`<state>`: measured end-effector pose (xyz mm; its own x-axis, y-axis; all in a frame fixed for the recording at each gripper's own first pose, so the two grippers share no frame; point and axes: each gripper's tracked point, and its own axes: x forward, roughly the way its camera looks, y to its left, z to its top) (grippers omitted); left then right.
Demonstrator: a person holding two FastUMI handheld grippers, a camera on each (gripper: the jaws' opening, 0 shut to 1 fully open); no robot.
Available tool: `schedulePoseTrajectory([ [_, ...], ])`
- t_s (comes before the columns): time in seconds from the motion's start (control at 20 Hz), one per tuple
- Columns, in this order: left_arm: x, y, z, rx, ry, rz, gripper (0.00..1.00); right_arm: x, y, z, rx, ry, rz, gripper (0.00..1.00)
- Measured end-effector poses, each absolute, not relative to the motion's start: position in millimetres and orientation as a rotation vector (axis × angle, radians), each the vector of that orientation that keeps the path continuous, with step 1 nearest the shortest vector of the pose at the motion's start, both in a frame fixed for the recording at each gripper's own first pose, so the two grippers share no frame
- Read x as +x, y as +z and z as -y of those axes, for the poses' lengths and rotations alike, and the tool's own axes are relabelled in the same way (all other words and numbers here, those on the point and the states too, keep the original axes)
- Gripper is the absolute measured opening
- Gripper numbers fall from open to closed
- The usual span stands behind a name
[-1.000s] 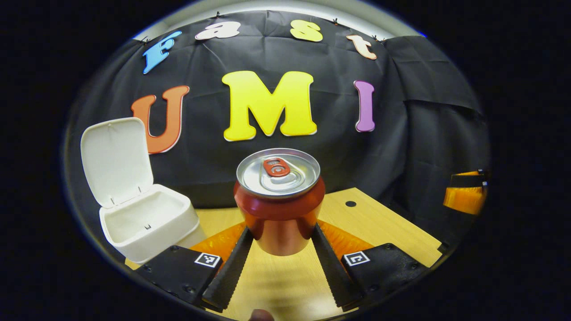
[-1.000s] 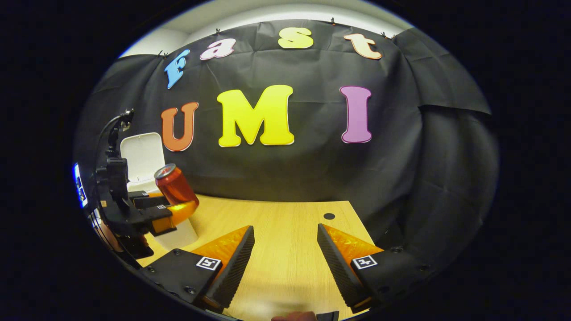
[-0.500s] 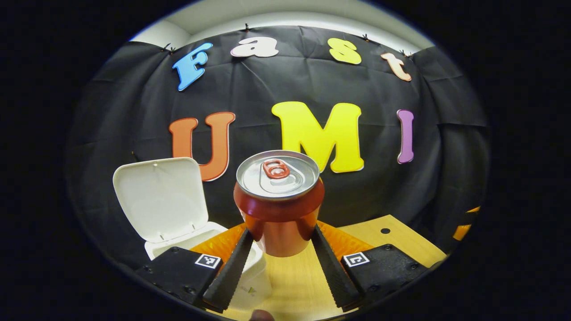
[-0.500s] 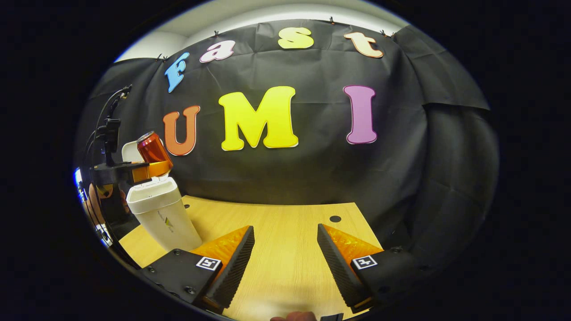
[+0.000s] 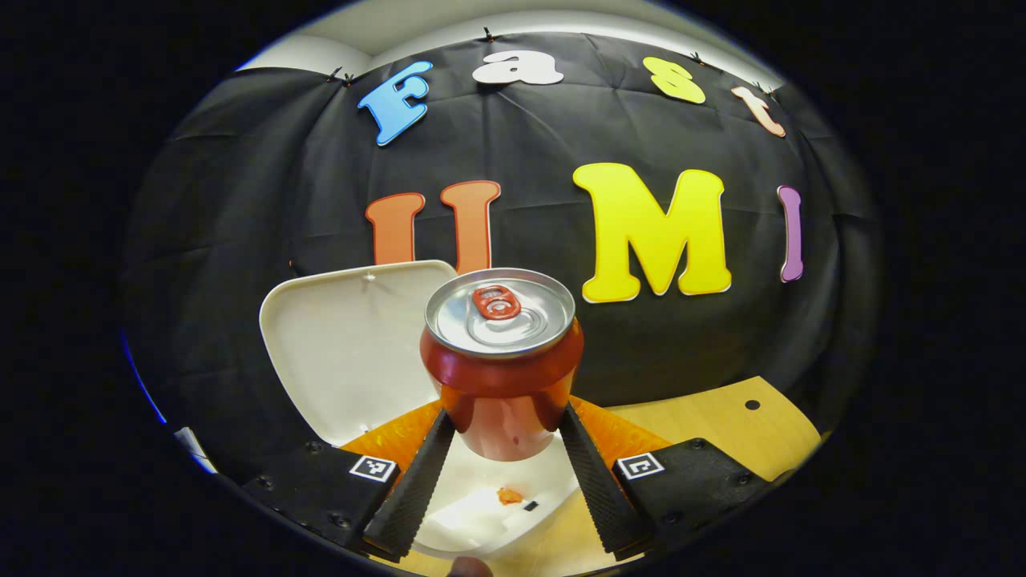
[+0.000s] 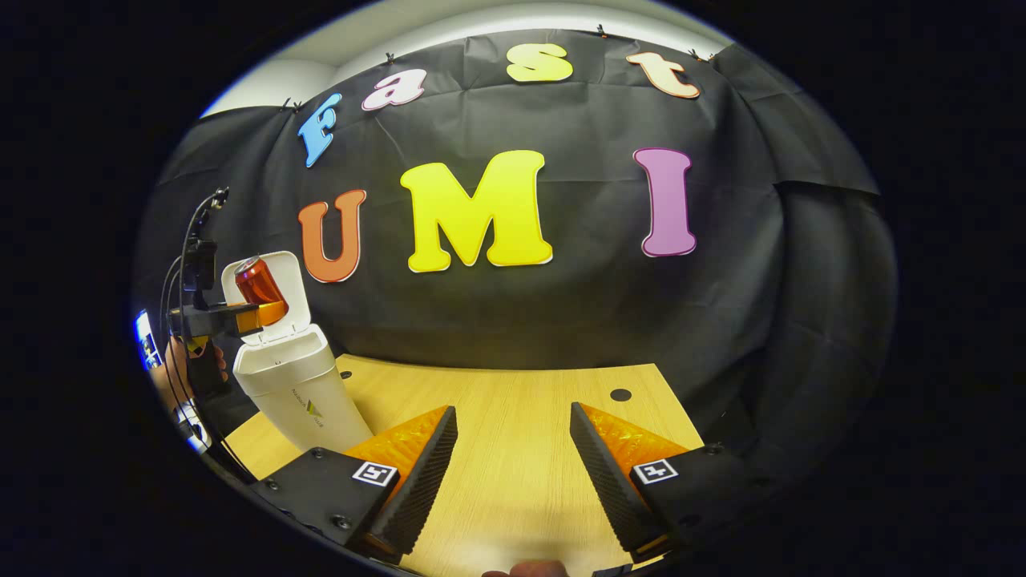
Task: Press the lid of the desktop garbage bin to open it, pick up the crumpled paper on the desktop and throw it into the bin, then pick up the pop can on the desktop and drop it into the bin, and finally close the garbage bin lid.
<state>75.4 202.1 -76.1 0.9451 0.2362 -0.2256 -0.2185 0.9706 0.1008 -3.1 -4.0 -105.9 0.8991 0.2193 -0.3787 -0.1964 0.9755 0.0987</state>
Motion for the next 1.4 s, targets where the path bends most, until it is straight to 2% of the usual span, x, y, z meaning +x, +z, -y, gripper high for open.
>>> schedulePoseTrajectory([
  [0.3,78.1,-106.3,-239.0,0.085,0.281,-0.306,0.85,-4.3,-109.9,-2.6,0.036,0.222,-0.415,0.9],
  [0.55,79.7,-124.6,-241.0,0.06,0.281,-0.342,0.85,-11.7,-112.1,0.9,0.03,0.209,-0.423,0.91],
  [0.85,76.5,-123.2,-236.0,0.055,0.277,-0.337,0.9,-16.6,-112.7,3.9,0.031,0.197,-0.428,0.9],
  [1.1,65.1,-97.1,-232.8,0.077,0.336,-0.296,0.92,-19.6,-109.8,-0.4,0.027,0.215,-0.423,0.91],
  [1.15,62.1,-89.9,-230.7,0.078,0.359,-0.282,0.94,-20.2,-109.6,-0.9,0.027,0.22,-0.422,0.91],
  [1.2,60.9,-81.5,-225.9,0.079,0.376,-0.271,1.0,-20.3,-108.6,-0.8,0.028,0.223,-0.421,0.91],
  [1.25,58.5,-71.8,-220.0,0.078,0.388,-0.247,0.96,-20.0,-108.3,-0.8,0.031,0.227,-0.42,0.91],
  [1.4,57.5,-39.5,-208.4,0.087,0.438,-0.16,0.96,-20.7,-105.8,0.7,0.04,0.237,-0.414,0.91],
])
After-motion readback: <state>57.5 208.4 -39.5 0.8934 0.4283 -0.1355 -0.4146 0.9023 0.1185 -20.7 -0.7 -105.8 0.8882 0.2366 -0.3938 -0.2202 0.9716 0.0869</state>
